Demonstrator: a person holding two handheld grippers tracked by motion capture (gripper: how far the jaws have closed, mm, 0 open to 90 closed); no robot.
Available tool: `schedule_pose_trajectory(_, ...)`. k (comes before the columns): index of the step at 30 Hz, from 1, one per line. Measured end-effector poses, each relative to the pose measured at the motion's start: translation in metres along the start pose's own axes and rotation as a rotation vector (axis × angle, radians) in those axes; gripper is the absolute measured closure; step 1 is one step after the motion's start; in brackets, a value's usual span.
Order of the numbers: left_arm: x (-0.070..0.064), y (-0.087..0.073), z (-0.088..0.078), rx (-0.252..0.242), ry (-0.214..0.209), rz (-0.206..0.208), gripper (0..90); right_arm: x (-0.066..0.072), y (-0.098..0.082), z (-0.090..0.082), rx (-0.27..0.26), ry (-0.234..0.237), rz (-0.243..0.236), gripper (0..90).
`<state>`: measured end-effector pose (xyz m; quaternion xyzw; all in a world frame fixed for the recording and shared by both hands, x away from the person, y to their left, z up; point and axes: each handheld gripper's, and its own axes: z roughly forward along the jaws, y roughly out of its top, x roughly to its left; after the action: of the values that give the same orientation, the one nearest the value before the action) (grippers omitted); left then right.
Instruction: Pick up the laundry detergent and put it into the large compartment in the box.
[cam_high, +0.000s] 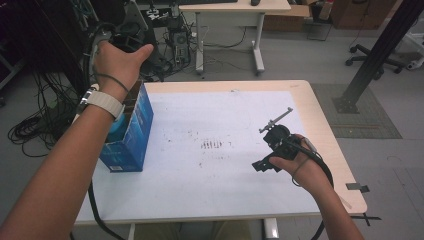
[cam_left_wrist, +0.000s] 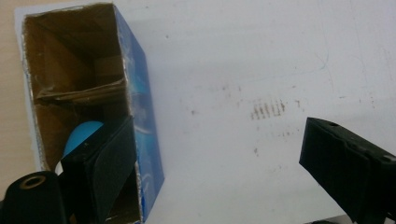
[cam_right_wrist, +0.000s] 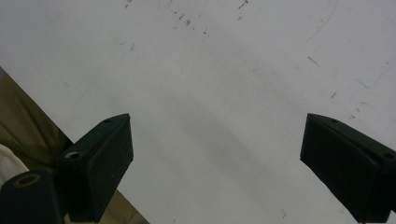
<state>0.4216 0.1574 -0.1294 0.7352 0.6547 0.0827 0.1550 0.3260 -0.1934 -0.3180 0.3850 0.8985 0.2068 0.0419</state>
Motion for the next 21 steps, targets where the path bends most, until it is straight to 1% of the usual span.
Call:
schedule_pose_trajectory(4,-0.007,0.000,0.005,0.005,-0.008,0.005,11.2,0.000,0.000,0.000,-0.003,0.001,-0.001,9.4)
schedule_pose_trajectory(9,-0.016,0.000,0.015,0.015,-0.014,0.023,11.1,0.000,0.000,0.000,-0.001,0.002,0.000,9.4)
schedule_pose_trajectory(13,-0.023,-0.001,0.021,0.018,0.010,0.039,11.0,0.000,-0.001,0.000,-0.003,0.004,0.004,9.4)
schedule_pose_trajectory(16,-0.026,-0.001,0.027,0.022,-0.001,0.038,10.7,-0.001,-0.002,0.000,-0.005,0.003,0.006,9.4)
schedule_pose_trajectory(21,-0.030,-0.003,0.036,0.034,-0.002,0.040,10.8,-0.002,-0.003,0.001,-0.003,0.005,0.006,9.4)
